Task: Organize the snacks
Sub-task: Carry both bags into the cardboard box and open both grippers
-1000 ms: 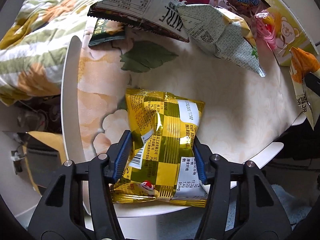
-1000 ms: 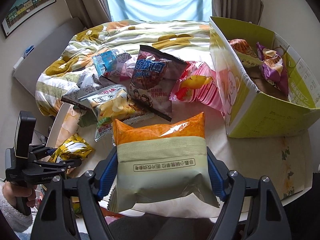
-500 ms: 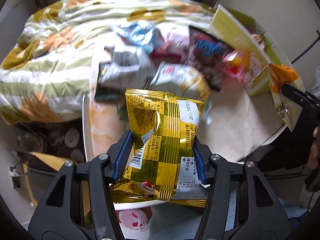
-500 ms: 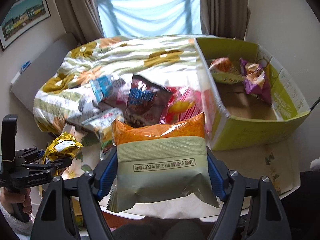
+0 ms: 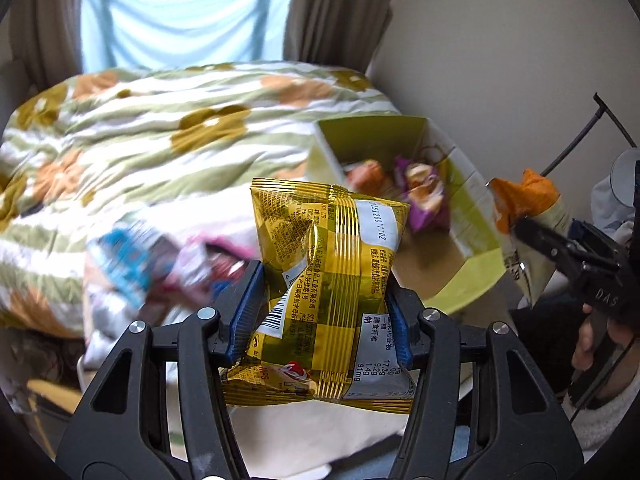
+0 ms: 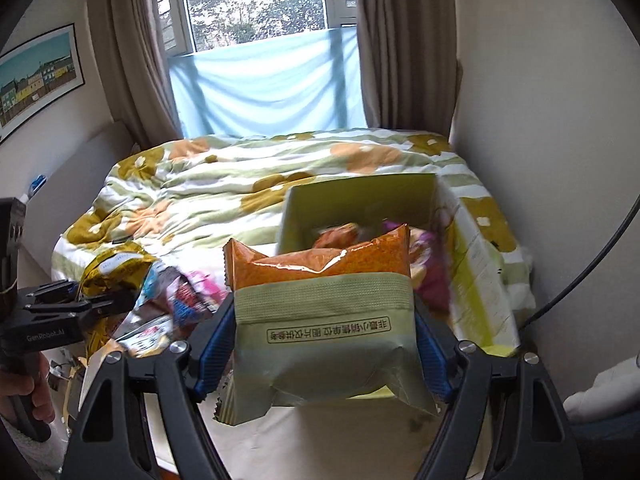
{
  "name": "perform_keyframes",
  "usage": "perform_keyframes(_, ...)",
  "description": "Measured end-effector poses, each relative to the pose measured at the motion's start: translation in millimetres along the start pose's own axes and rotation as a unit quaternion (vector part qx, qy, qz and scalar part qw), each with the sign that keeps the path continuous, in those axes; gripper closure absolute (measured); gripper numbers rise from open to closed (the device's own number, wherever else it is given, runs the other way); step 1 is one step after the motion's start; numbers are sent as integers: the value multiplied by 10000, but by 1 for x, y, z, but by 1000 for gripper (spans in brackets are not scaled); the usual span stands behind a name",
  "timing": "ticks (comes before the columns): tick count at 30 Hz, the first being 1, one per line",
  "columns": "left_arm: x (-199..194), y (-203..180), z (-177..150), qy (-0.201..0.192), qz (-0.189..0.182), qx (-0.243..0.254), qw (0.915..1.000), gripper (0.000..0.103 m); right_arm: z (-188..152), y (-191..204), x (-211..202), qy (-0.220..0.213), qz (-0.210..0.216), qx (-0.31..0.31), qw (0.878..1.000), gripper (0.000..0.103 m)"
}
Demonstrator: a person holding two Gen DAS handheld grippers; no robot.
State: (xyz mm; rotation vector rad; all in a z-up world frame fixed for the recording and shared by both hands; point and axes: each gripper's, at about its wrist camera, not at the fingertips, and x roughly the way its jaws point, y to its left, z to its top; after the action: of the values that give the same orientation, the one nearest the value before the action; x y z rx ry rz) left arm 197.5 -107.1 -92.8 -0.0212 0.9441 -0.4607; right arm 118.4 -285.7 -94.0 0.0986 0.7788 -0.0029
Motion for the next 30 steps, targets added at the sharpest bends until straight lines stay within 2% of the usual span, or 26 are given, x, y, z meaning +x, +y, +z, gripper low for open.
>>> perform_keyframes(6, 66, -73, 37, 197, -145, 76, 9997, 51, 15, -59, 16, 147, 48, 136, 9998, 28)
perform_keyframes(12, 125, -116, 46, 502, -9, 69, 9987, 51, 20, -101, 28, 295, 107, 165, 9994, 28)
perform_keyframes(13, 131, -119, 45, 525, 36, 47, 9986, 47, 20, -106, 30, 315, 115, 151, 9993, 28)
perform_keyframes(15, 140, -123, 43, 591, 171, 17, 9981, 27, 20, -117, 34, 369, 136, 137, 9991, 28)
perform_keyframes(16, 143, -125, 41, 610, 245, -12, 9978, 8, 19, -121, 35, 391, 153, 141, 9990, 28)
perform_keyframes(17, 144, -125, 39, 560, 263, -62, 9981, 3, 19, -125, 37, 423, 192, 147, 9988, 28)
perform_keyframes(19, 139, -122, 34, 491, 264, -175, 9983, 3, 20, -129, 40, 456, 252, 134, 9986, 28)
perform_keyframes(23, 131, -118, 25, 539, 510, -210, 9970, 2, 21, -133, 47, 528, 388, 89, 9978, 28)
perform_keyframes(30, 107, -106, 15, 407, 912, -372, 9943, 2, 29, -119, 63, 673, 791, -106, 9945, 26)
